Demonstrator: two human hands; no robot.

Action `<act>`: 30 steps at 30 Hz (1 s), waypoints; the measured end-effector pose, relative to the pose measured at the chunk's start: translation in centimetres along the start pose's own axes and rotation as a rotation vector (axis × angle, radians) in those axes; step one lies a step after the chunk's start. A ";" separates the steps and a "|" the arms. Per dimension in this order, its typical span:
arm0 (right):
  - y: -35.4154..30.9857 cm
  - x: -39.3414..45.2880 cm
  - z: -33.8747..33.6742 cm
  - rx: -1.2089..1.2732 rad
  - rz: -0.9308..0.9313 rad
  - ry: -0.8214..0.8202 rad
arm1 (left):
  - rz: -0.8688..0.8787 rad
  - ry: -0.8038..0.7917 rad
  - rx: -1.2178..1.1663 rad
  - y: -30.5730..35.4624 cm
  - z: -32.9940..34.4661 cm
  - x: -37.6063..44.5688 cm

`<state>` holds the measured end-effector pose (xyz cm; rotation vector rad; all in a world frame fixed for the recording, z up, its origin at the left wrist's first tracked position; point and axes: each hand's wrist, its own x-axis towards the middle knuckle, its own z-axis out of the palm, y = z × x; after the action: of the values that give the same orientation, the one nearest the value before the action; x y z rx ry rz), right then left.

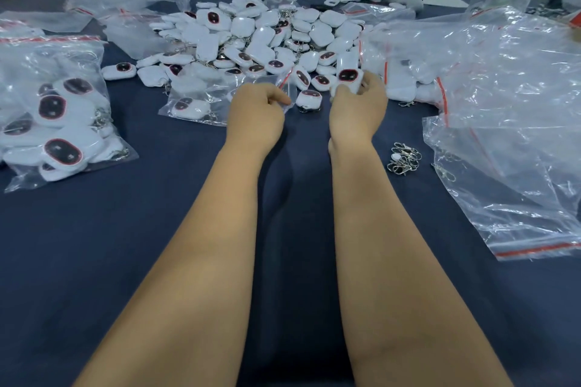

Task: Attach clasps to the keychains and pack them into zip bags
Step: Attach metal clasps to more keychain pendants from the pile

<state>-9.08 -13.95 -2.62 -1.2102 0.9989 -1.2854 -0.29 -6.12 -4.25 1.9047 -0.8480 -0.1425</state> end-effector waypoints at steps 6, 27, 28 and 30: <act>0.1 0.4 -0.2 -0.854 -0.291 0.087 | -0.017 0.153 0.180 -0.2 -0.6 0.2; 0.7 -0.2 0.6 -0.382 -0.138 -0.390 | -0.024 0.084 0.289 0.0 -0.4 0.0; 0.7 -0.4 0.7 -0.319 -0.124 -0.387 | -0.036 0.131 0.300 0.0 -0.5 0.0; 0.8 -0.5 0.9 -0.214 -0.101 -0.401 | -0.062 0.200 0.267 -0.2 -0.7 0.1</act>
<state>-8.06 -13.46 -3.37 -1.6251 0.8010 -0.9724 0.17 -5.56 -4.05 2.1533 -0.6997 0.1296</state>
